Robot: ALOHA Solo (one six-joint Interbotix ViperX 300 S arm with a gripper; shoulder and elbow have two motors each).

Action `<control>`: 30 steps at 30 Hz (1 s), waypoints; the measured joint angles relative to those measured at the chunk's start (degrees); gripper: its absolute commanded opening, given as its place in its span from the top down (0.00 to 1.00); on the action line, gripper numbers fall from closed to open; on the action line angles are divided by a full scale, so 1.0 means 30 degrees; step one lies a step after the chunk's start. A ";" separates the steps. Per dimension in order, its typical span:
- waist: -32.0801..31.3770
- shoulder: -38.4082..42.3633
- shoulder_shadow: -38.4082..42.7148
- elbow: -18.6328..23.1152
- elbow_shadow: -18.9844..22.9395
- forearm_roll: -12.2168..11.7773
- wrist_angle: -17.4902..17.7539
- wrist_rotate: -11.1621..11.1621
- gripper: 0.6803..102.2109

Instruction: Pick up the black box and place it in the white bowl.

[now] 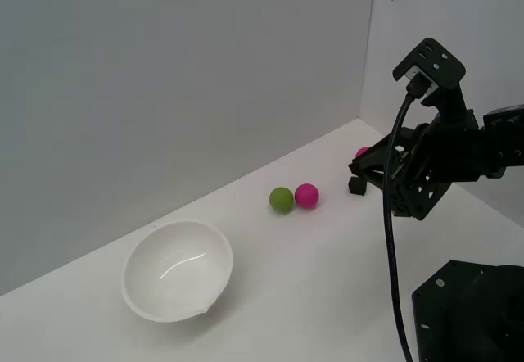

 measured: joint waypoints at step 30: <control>0.0469 0.0557 0.0557 -0.0381 -0.0352 0.0059 0.0879 0.0000 0.84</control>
